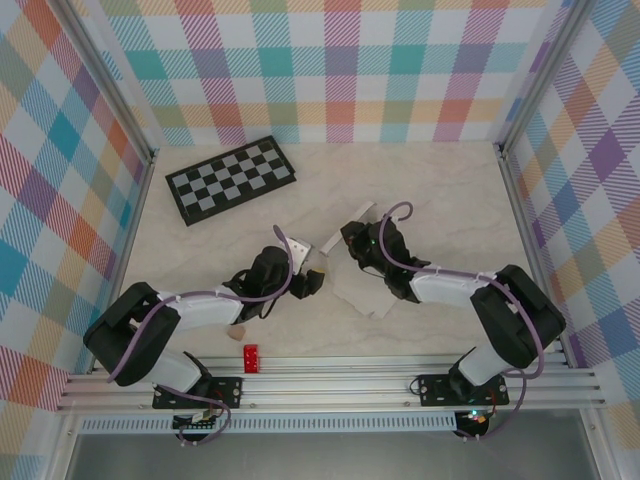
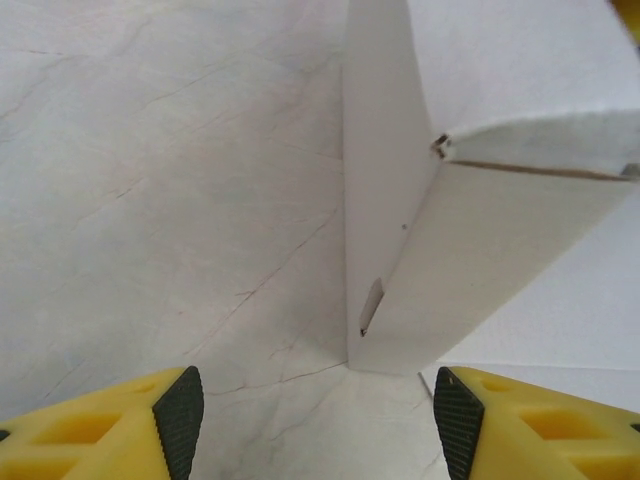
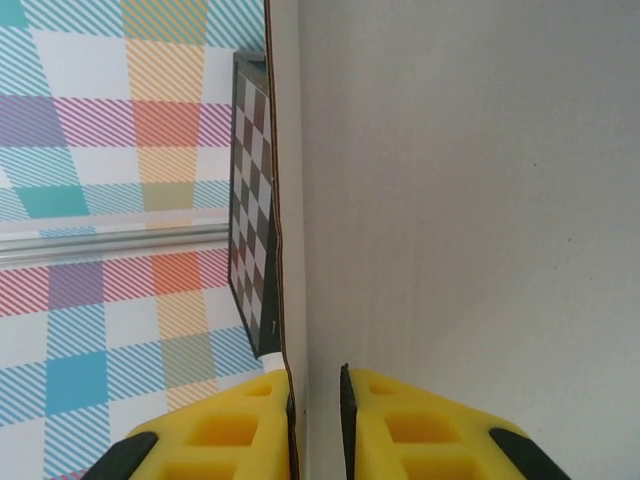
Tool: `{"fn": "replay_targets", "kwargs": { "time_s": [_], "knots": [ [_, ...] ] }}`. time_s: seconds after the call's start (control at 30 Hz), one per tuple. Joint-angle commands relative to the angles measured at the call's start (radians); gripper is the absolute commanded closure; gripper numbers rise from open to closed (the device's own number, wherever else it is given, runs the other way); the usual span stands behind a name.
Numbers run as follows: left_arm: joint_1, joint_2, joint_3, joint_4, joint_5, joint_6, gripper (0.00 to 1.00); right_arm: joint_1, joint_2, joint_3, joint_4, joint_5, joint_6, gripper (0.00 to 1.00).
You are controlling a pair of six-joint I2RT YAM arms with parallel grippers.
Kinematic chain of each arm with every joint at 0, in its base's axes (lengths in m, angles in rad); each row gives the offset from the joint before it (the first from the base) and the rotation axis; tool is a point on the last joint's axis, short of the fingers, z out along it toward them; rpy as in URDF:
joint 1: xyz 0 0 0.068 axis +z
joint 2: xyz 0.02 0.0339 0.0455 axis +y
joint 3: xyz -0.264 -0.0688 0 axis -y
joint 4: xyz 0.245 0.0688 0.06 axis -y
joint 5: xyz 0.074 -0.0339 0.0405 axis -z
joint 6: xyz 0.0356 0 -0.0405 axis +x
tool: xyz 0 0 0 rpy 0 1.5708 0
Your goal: Fold the paper box
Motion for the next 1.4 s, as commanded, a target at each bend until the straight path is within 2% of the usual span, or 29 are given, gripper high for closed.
{"fn": "replay_targets", "kwargs": {
  "time_s": [0.0,0.13,0.23,0.43,0.53,0.67,0.9,1.0,1.07,1.17,1.37],
  "knots": [
    [-0.036,-0.040,0.031,0.018,0.038,0.014,0.34,-0.015,0.012,-0.049,0.084,-0.034,-0.025,0.81],
    [-0.070,-0.045,0.021,0.035,0.003,0.000,0.28,-0.022,0.021,-0.089,0.133,-0.053,-0.020,0.83],
    [-0.074,-0.005,0.039,0.031,-0.026,0.005,0.28,-0.022,0.016,-0.124,0.142,-0.051,-0.009,0.83],
    [-0.078,0.079,0.111,0.042,-0.012,0.004,0.28,-0.024,0.002,-0.159,0.134,-0.055,-0.022,0.82],
    [-0.084,0.114,0.145,0.035,-0.008,0.004,0.28,-0.025,0.011,-0.188,0.149,-0.059,-0.033,0.78],
    [-0.086,0.146,0.163,0.038,-0.006,0.003,0.30,-0.030,0.065,-0.234,0.227,-0.089,-0.070,0.74],
    [-0.090,0.185,0.167,0.040,0.008,0.006,0.36,-0.063,0.253,-0.237,0.445,-0.215,-0.131,0.72],
    [-0.093,0.197,0.169,0.035,-0.006,0.008,0.38,-0.065,0.301,-0.283,0.568,-0.198,-0.123,0.73],
    [-0.095,0.200,0.174,0.030,-0.018,0.012,0.42,-0.065,0.268,-0.313,0.556,-0.164,-0.137,0.72],
    [-0.095,0.206,0.188,0.009,-0.036,0.025,0.47,-0.073,0.171,-0.291,0.433,-0.183,-0.235,0.68],
    [-0.095,0.218,0.213,0.001,-0.046,0.036,0.73,-0.083,0.007,-0.192,0.226,-0.234,-0.339,0.51]
  ]
}}
